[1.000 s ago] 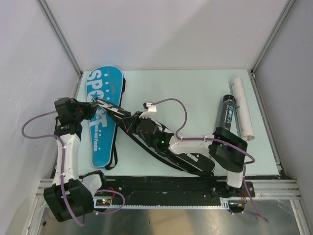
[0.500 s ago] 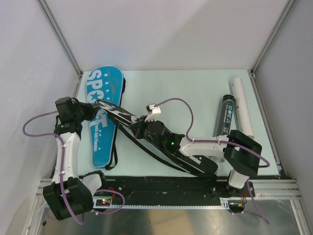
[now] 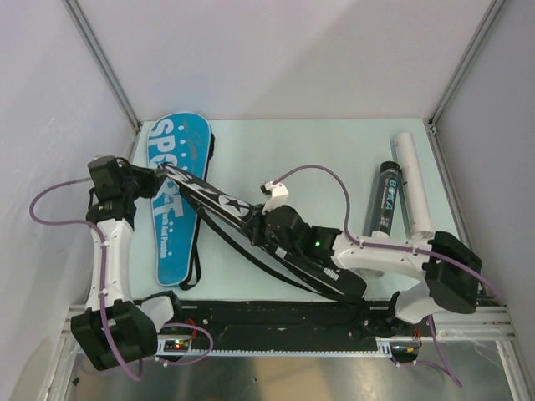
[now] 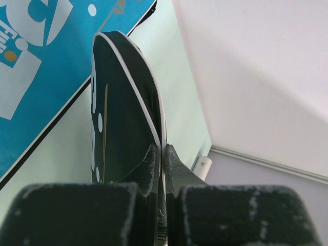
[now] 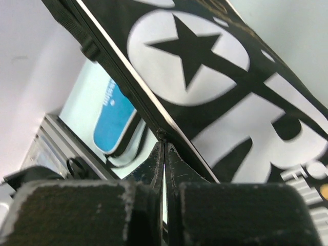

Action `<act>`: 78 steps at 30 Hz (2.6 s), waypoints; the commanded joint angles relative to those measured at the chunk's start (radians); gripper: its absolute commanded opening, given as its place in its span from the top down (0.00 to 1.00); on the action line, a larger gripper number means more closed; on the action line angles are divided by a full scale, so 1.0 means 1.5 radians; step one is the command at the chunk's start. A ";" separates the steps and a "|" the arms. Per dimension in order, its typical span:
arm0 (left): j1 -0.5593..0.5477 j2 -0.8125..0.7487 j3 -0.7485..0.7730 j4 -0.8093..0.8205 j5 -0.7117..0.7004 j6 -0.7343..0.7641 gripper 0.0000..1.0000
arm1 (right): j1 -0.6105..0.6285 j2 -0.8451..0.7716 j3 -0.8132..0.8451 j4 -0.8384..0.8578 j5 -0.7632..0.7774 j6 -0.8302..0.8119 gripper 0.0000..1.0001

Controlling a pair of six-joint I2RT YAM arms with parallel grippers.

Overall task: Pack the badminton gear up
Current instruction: Zip the racket bag at the center of the board, then place the racket bag at the center of the board.

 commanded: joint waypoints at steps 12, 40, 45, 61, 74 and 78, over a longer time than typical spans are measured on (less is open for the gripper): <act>0.061 0.017 0.116 0.063 -0.007 0.088 1.00 | 0.023 -0.250 -0.147 -0.382 0.014 0.089 1.00; 0.122 0.064 0.191 0.034 -0.012 0.138 1.00 | -0.267 -0.546 -0.414 -0.544 0.022 0.210 1.00; 0.129 0.066 0.209 0.022 -0.011 0.150 1.00 | -0.329 -0.536 -0.429 -0.516 0.005 0.167 1.00; 0.110 0.168 0.316 0.021 0.090 0.235 1.00 | -0.306 -0.577 -0.246 -0.348 -0.181 -0.179 0.30; 0.023 0.448 0.541 0.036 0.244 0.361 1.00 | -0.438 -0.249 -0.172 -0.208 -0.117 -0.183 0.29; 0.007 0.517 0.592 0.042 0.256 0.389 1.00 | -0.511 -0.124 -0.131 -0.203 -0.161 -0.167 0.31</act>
